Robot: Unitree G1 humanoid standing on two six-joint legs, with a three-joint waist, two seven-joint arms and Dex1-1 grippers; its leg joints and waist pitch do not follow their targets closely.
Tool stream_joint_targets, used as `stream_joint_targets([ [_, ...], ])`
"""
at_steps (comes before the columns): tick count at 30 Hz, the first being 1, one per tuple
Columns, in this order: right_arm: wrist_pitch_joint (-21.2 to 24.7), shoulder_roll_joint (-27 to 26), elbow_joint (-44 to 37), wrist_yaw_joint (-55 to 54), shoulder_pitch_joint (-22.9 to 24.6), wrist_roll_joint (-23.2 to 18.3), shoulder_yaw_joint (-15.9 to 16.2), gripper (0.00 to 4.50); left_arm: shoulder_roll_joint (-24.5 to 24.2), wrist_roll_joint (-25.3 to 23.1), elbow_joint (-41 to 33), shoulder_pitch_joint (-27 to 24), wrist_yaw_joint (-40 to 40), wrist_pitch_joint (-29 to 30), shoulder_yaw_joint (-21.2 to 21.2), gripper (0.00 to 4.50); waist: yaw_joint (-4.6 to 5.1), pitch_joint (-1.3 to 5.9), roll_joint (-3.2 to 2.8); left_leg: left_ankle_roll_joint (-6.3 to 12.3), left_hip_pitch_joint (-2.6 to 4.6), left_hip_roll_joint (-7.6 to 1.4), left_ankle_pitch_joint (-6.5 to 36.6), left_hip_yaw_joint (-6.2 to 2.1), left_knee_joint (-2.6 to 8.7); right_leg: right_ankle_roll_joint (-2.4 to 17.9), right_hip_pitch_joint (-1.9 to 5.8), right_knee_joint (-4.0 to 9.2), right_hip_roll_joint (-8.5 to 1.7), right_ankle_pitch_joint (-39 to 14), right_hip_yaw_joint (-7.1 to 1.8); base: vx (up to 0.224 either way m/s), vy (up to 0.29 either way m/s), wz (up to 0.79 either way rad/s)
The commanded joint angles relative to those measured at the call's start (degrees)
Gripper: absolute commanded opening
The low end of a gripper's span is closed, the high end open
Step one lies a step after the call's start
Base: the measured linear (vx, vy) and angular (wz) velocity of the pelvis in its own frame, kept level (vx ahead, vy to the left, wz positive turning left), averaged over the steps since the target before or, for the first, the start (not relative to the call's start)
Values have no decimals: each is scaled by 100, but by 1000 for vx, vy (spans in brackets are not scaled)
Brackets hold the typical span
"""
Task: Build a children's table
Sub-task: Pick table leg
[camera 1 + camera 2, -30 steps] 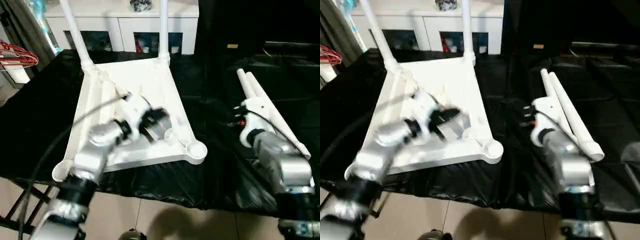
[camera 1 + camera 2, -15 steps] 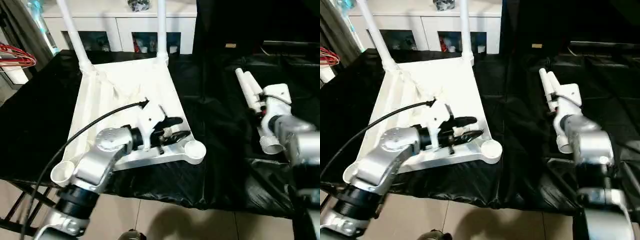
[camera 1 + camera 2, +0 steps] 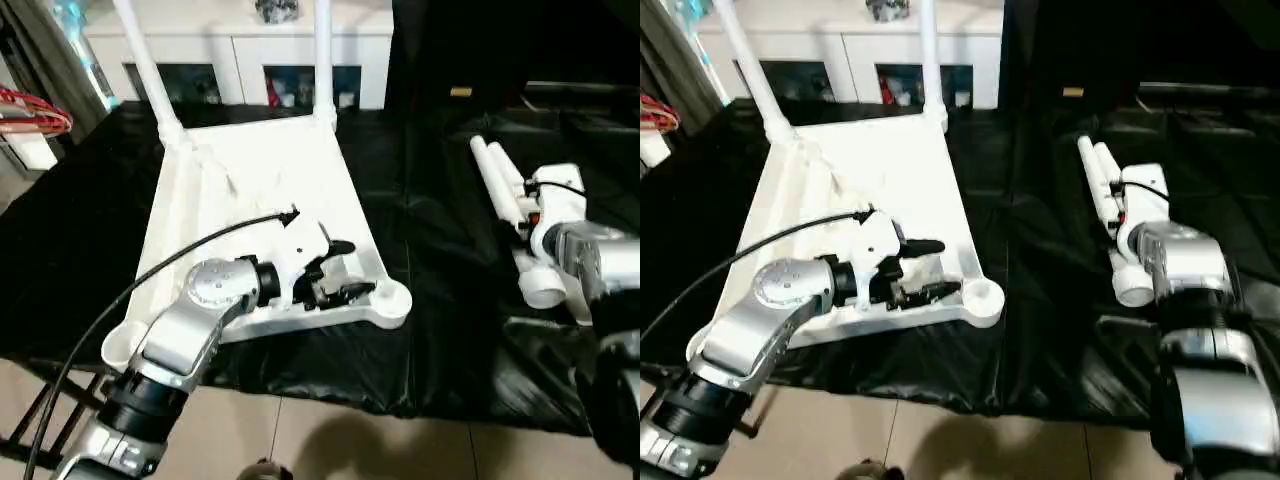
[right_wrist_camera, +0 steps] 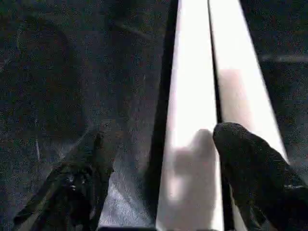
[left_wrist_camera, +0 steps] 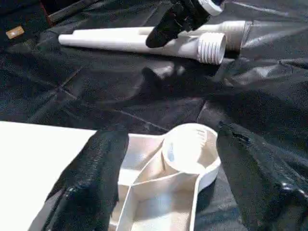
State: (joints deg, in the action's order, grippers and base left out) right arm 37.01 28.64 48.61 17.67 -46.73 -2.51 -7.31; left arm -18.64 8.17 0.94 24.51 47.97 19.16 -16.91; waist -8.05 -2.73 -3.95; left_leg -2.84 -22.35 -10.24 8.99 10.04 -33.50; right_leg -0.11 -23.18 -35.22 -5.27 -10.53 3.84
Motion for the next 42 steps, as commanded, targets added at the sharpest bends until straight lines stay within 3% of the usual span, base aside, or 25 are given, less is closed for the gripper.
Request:
stream_joint_targets([
  [1,40,48,245,-2,-172,0,-15,346,-95,28,-162,12,69,118,-28,336,7,412,115,61,94,-191,1177,-42,291,1257,288,390,-266,-1046,-190,0,0,0],
  [8,202,65,1059,73,-538,-84,-144,346,-226,64,-286,-56,238,263,-49,336,4,397,119,9,94,-194,1368,-45,298,1240,271,398,-270,-1297,-184,0,0,0],
  [12,363,76,1386,103,-699,-257,-334,346,-309,121,-334,-36,342,361,-51,336,-7,406,118,31,87,-189,1287,-43,290,1258,275,383,-262,-1174,-181,0,0,0],
  [15,406,105,1550,207,-757,-225,-283,346,-371,190,-382,-20,465,483,-67,336,-1,405,114,33,81,-190,1302,-44,289,1288,275,378,-263,-1159,-174,0,0,0],
  [23,345,156,1986,445,-900,-75,-143,273,-548,263,-474,7,718,639,-110,336,-4,392,111,-14,92,-200,1465,-49,299,1292,265,383,-272,-1328,-175,0,0,0],
  [26,312,168,2064,476,-930,-75,-154,247,-570,299,-506,14,732,690,-97,336,-13,394,149,-7,84,-197,1416,-44,297,1282,270,382,-277,-1305,-178,0,0,0],
  [31,248,182,2177,523,-966,-74,-174,201,-570,336,-553,25,735,759,-61,336,-19,395,134,18,78,-196,1374,-44,291,1305,268,375,-274,-1265,-176,0,0,0],
  [32,208,179,2193,500,-968,-102,-214,196,-547,368,-552,33,728,754,-22,336,-20,395,107,15,83,-195,1396,-46,290,1301,265,373,-273,-1279,-176,0,0,0],
  [35,122,174,2233,449,-984,-152,-281,188,-497,418,-524,58,688,716,52,336,-12,396,115,-5,83,-196,1426,-46,290,1308,269,376,-272,-1266,-176,0,0,0],
  [36,77,166,2224,446,-980,-183,-312,187,-425,458,-482,80,630,670,119,336,-11,393,93,-11,80,-192,1450,-46,288,1314,267,376,-274,-1280,-174,0,0,0],
  [40,-103,106,2130,612,-900,-293,-379,185,-141,515,-283,196,310,488,313,336,-7,394,124,-4,83,-197,1511,-45,290,1298,269,390,-269,-1300,-174,0,0,0],
  [42,-173,37,2044,791,-807,-511,-566,185,189,634,-43,353,-59,490,538,336,-13,407,123,34,81,-190,1439,-41,275,1306,286,385,-274,-1214,-174,0,0,0],
])
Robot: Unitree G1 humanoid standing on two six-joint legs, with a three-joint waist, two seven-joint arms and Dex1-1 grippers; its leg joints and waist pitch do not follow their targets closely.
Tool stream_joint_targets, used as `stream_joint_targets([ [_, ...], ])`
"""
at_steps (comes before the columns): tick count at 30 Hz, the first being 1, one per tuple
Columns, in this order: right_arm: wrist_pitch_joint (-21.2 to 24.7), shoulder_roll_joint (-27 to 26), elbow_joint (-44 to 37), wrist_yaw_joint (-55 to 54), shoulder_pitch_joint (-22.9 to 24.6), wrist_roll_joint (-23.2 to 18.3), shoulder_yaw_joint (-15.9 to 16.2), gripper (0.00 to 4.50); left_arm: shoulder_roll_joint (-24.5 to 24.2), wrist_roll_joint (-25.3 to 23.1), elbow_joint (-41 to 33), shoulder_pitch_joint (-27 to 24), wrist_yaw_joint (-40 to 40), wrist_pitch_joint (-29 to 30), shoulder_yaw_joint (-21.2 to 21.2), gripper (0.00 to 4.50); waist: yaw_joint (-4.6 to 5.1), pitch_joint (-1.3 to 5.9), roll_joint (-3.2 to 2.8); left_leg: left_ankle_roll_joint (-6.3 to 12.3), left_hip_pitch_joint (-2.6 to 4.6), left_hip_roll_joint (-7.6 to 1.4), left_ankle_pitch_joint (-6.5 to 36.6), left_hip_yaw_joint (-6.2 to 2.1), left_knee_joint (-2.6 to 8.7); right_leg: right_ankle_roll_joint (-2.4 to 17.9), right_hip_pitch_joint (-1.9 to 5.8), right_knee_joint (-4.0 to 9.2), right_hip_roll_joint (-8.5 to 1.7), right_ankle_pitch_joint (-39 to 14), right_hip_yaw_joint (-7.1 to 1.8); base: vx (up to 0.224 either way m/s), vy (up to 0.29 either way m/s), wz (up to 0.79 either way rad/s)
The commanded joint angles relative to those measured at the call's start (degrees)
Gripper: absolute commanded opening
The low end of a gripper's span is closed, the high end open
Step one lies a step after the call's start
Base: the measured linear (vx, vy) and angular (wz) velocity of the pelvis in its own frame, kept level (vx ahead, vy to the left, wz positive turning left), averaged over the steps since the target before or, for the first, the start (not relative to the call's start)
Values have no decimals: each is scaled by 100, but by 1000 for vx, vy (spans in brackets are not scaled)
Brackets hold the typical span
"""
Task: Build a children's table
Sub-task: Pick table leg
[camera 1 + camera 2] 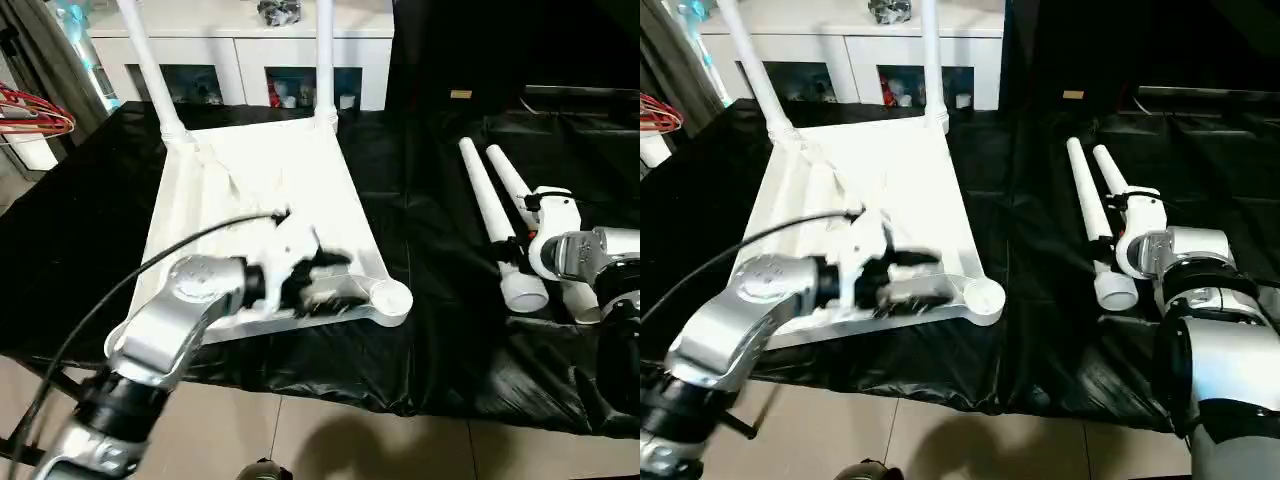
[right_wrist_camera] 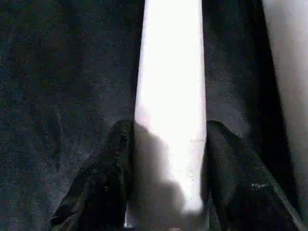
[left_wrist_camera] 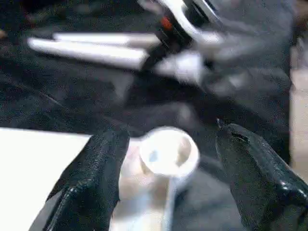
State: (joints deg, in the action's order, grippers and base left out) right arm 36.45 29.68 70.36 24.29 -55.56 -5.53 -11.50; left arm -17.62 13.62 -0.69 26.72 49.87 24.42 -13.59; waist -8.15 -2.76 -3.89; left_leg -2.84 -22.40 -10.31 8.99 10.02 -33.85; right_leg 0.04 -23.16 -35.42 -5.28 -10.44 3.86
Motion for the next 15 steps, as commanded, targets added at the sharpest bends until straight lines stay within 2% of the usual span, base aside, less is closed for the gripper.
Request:
stream_joint_targets([
  [1,-117,-67,-130,128,76,-210,-147,185,87,89,121,132,-249,-35,205,336,-4,409,122,53,80,-180,1414,-32,308,1294,287,405,-271,-1190,-178,0,0,0],
  [3,-208,-109,-192,216,126,-344,-270,185,226,104,234,210,-442,-36,296,336,-7,416,144,117,66,-181,1307,-33,303,1308,296,397,-270,-1092,-173,0,0,0],
  [4,-422,-192,-366,441,229,-579,-465,185,416,49,428,356,-778,-49,399,336,-28,423,153,192,64,-180,1239,-22,289,1282,298,402,-272,-1017,-177,0,0,0],
  [5,-422,-192,-366,441,229,-579,-465,185,416,49,428,356,-778,-49,399,336,-29,424,158,212,60,-182,1202,-32,283,1281,297,390,-278,-1008,-173,0,0,0],
  [6,-604,-293,-575,665,330,-825,-660,185,593,-6,614,518,-1094,-14,496,336,-25,440,132,263,44,-173,1079,-32,277,1292,313,379,-267,-900,-164,0,0,0],
  [8,-754,-440,-917,1018,496,-1084,-810,185,831,69,802,724,-1371,120,647,336,-51,449,128,344,56,-181,1050,-24,256,1301,304,387,-270,-800,-164,0,0,0],
  [9,-765,-619,-1420,1441,734,-1353,-880,185,1107,242,994,968,-1598,345,822,336,-55,455,146,430,40,-182,936,-19,248,1343,322,364,-259,-608,-162,0,0,0],
  [10,-728,-720,-1809,1730,918,-1504,-846,185,1238,334,1098,1098,-1713,513,905,336,-59,472,177,518,25,-195,783,-33,236,1406,327,335,-258,-426,-153,0,0,0],
  [11,-728,-720,-1809,1730,918,-1504,-846,185,1238,334,1098,1098,-1713,513,905,336,-94,479,165,556,35,-202,730,-36,226,1436,316,329,-269,-381,-150,0,0,0],
  [12,-695,-805,-2215,1998,1118,-1640,-784,185,1350,403,1201,1219,-1831,671,975,336,-103,473,162,626,11,-205,628,-34,213,1486,308,319,-259,-291,-148,0,0,0],
  [13,-558,-906,-2801,2331,1407,-1873,-692,185,1500,542,1358,1377,-1929,855,1077,336,-115,487,207,660,25,-219,593,-40,200,1513,302,302,-265,-258,-149,0,0,0],
  [14,-544,-920,-2882,2372,1447,-1906,-680,185,1519,561,1380,1397,-1941,874,1091,336,-153,487,190,721,22,-209,530,-38,191,1489,308,297,-271,-242,-153,0,0,0],
  [15,-464,-999,-3344,2608,1677,-2099,-609,184,1629,669,1506,1513,-2013,983,1171,336,-155,485,208,743,24,-219,532,-43,191,1501,295,305,-277,-291,-152,0,0,0],
])
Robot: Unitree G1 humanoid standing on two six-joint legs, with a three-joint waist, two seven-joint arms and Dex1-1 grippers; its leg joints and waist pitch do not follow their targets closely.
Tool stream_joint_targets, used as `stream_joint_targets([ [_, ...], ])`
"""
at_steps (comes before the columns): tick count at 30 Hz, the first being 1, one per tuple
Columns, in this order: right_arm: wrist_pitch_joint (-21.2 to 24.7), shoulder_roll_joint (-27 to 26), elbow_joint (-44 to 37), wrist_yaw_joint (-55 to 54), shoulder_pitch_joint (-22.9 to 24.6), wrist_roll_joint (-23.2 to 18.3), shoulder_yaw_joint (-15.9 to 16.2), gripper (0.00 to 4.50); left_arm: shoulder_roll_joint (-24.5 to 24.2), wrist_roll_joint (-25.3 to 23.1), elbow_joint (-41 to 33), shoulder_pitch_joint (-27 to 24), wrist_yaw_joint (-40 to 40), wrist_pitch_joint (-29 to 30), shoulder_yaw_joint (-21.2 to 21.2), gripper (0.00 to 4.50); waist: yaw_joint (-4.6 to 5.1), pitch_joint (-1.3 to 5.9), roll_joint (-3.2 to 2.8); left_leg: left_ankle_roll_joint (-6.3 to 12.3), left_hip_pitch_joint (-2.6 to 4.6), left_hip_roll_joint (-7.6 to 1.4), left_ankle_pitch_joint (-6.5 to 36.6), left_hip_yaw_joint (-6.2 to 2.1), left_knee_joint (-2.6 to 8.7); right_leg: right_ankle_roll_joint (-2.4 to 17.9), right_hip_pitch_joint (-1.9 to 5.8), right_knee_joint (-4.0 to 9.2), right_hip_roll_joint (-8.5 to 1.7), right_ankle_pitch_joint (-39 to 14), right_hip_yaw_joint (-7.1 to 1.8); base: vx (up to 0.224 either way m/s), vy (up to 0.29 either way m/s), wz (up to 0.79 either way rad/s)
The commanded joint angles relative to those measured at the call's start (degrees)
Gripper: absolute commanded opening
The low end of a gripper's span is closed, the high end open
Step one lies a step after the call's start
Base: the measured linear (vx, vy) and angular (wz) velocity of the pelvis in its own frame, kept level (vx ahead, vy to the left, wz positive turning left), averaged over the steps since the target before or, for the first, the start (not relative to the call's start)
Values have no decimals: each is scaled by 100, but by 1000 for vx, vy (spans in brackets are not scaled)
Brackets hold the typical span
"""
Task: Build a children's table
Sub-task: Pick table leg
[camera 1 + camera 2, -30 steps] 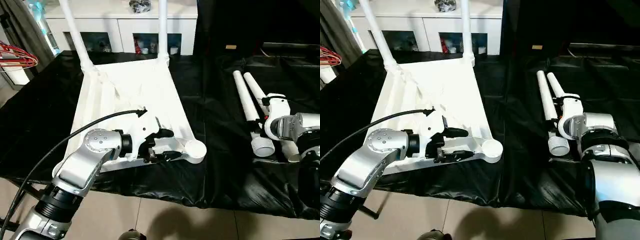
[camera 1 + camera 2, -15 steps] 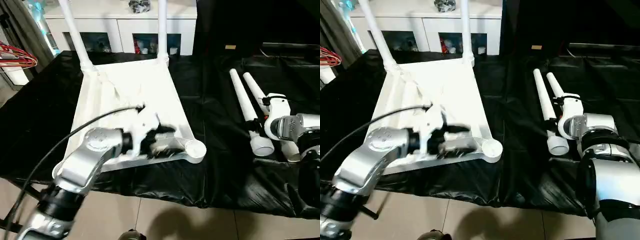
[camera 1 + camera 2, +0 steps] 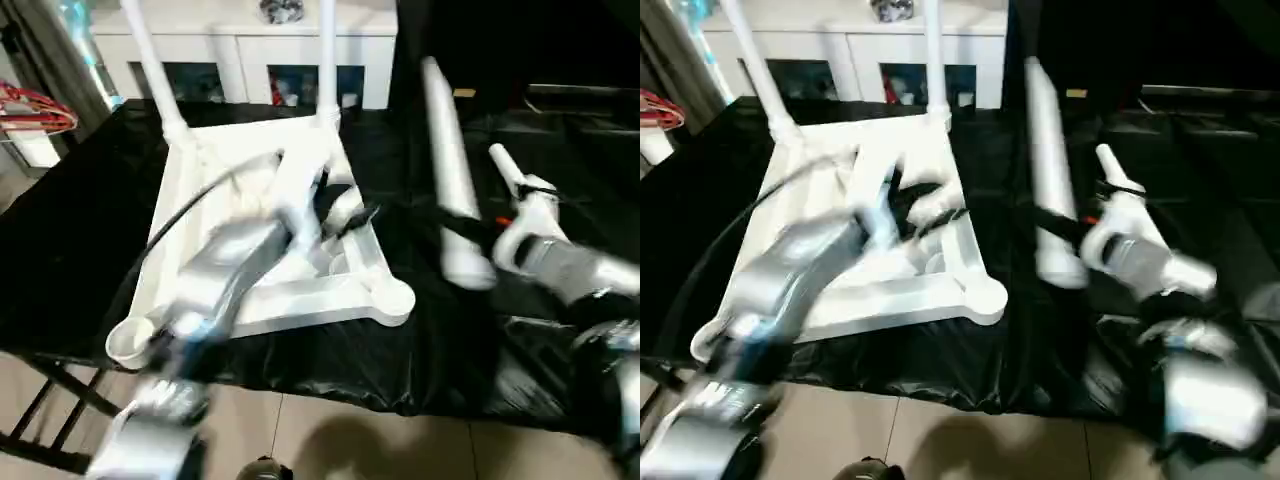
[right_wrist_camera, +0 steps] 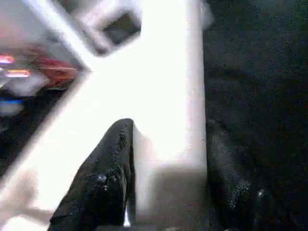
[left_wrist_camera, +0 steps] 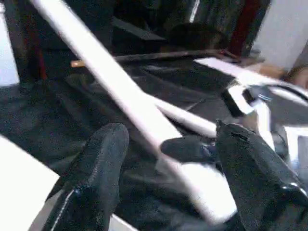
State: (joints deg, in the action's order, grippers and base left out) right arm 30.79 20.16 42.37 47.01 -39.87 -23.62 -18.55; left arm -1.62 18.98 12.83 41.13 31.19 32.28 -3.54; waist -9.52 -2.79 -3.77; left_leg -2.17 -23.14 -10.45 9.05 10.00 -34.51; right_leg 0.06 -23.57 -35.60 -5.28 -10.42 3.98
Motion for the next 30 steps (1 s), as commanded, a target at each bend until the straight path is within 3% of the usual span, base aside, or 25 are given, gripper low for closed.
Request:
stream_joint_targets([
  [1,144,-68,-688,399,180,-355,122,184,70,173,204,113,-176,225,200,336,-62,476,187,680,97,-210,585,-45,265,1443,327,352,-294,-534,-167,0,0,0],
  [2,261,-124,-1093,579,385,-540,197,184,186,286,347,232,-264,306,297,336,-49,457,215,670,88,-185,605,-18,265,1401,330,380,-272,-611,-170,0,0,0],
  [3,389,-195,-1553,778,608,-776,266,184,324,443,504,369,-342,382,423,336,-83,448,204,627,100,-198,693,-29,278,1337,331,399,-288,-787,-181,0,0,0],
  [7,592,-304,-2191,1011,905,-1084,312,184,511,594,709,551,-437,484,618,336,-127,447,191,456,118,-228,885,-65,311,1222,302,436,-321,-1178,-183,0,0,0],
  [10,787,-351,-2710,1233,1138,-1304,435,184,679,884,793,671,-535,559,904,336,-185,430,228,400,108,-218,910,-68,325,1082,306,462,-332,-1330,-194,0,0,0],
  [13,884,-356,-2942,1305,1252,-1379,524,184,753,1106,763,724,-628,596,1113,336,-196,429,253,368,89,-214,862,-79,337,1022,301,476,-343,-1377,-191,0,0,0],
  [16,951,-357,-3086,1304,1319,-1435,569,184,788,1239,768,764,-681,623,1240,336,-202,427,234,326,87,-212,841,-83,340,983,301,473,-344,-1408,-195,0,0,0],
  [18,1020,-367,-3328,1212,1418,-1472,664,184,805,1319,768,802,-718,676,1348,336,-194,420,266,308,84,-214,837,-82,349,952,298,475,-345,-1423,-196,0,0,0],
  [21,946,-406,-3420,1041,1424,-1365,733,184,839,1291,757,817,-887,650,1411,300,-194,421,254,285,92,-224,809,-91,360,909,296,473,-345,-1346,-200,0,0,0],
  [22,680,-535,-3398,627,1308,-1032,832,184,890,1180,801,860,-1248,504,1506,300,-189,419,290,289,85,-217,787,-87,359,904,301,477,-343,-1315,-198,0,0,0],
  [30,383,-985,-3580,-528,1060,-372,1128,184,1052,986,1140,1067,-2471,89,1873,238,-161,434,251,123,102,-216,789,-102,385,812,294,452,-332,-1036,-202,0,0,0],
])
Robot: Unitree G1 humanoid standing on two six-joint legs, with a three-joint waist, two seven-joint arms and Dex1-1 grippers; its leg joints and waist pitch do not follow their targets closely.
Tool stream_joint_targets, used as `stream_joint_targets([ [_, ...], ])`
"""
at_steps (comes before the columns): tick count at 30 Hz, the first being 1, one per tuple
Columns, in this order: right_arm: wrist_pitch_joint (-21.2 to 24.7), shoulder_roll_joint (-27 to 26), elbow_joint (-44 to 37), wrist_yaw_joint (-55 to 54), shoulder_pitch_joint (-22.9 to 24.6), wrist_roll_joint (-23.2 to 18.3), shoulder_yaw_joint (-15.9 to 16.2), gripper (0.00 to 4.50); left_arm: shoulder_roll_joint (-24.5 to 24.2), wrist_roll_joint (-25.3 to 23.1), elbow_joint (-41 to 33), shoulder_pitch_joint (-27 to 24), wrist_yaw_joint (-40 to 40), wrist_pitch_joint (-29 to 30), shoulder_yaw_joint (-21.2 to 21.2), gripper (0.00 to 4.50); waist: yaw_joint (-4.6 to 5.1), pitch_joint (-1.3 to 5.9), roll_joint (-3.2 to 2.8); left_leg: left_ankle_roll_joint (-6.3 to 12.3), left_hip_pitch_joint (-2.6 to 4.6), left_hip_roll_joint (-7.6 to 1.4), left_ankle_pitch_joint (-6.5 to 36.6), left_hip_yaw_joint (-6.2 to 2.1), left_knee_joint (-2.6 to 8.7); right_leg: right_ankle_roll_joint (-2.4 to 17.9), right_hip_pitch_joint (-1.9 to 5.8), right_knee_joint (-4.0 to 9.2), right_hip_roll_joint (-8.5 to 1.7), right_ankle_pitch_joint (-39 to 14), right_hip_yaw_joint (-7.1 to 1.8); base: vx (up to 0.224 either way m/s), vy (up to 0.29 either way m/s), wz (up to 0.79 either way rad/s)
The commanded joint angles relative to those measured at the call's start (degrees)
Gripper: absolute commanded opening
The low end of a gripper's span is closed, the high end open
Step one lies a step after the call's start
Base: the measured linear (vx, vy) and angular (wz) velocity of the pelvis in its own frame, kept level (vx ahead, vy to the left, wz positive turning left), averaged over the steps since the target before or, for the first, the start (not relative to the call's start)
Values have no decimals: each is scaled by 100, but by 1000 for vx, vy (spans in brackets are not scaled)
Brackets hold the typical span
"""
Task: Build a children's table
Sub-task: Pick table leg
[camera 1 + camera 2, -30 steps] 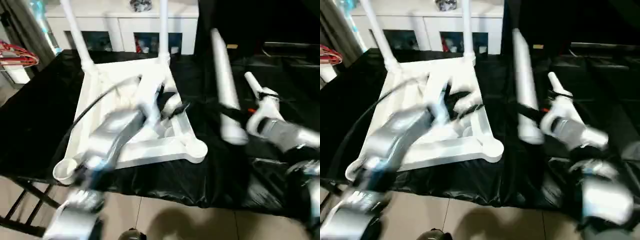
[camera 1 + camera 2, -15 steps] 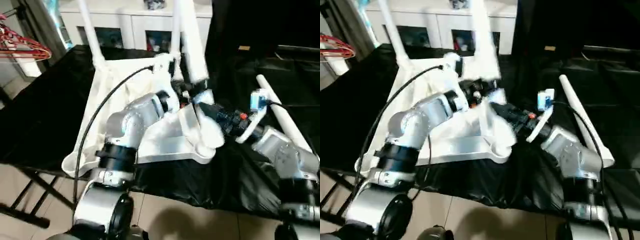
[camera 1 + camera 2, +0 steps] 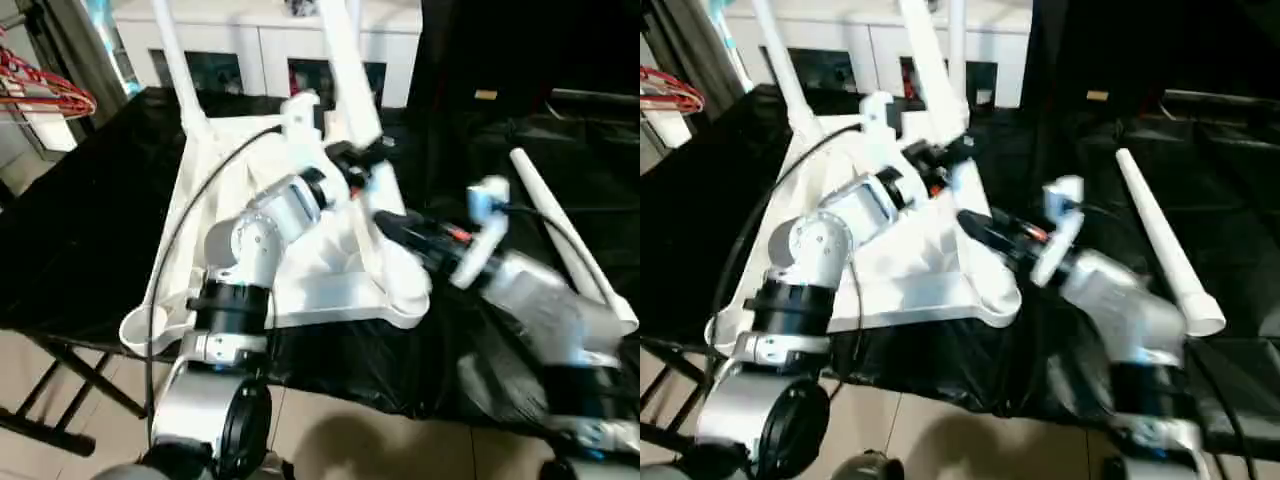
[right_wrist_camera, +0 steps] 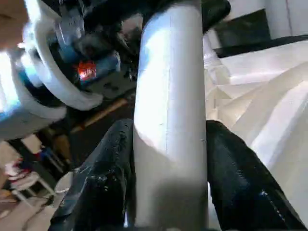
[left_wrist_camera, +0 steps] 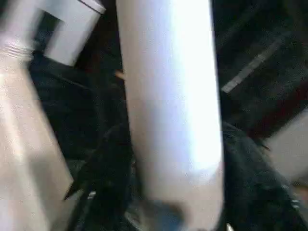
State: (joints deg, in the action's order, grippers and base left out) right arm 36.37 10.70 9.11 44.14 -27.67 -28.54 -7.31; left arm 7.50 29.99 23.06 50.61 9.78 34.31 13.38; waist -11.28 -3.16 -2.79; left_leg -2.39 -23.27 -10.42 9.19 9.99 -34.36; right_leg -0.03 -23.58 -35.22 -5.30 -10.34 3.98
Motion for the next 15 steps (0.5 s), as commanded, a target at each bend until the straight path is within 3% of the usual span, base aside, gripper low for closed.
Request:
stream_joint_targets([
  [1,-219,-140,-327,-472,-198,239,79,184,169,-135,147,139,-481,-159,231,238,8,473,137,152,109,-214,757,-100,365,828,299,410,-331,-984,-203,0,0,0],
  [2,-261,-238,-388,-702,-239,360,155,184,197,-148,167,148,-574,-181,251,213,24,471,141,133,104,-209,711,-101,368,821,289,403,-316,-883,-204,0,0,0],
  [6,-347,-433,-492,-1097,-296,504,264,184,267,-155,156,123,-819,-187,268,188,11,481,105,139,116,-212,713,-95,361,889,278,380,-318,-677,-208,0,0,0],
  [15,-417,-569,-825,-1434,-277,733,482,184,265,-97,147,50,-801,-146,108,182,32,468,80,-27,110,-212,986,-108,401,732,292,406,-319,-830,-218,0,0,0],
])
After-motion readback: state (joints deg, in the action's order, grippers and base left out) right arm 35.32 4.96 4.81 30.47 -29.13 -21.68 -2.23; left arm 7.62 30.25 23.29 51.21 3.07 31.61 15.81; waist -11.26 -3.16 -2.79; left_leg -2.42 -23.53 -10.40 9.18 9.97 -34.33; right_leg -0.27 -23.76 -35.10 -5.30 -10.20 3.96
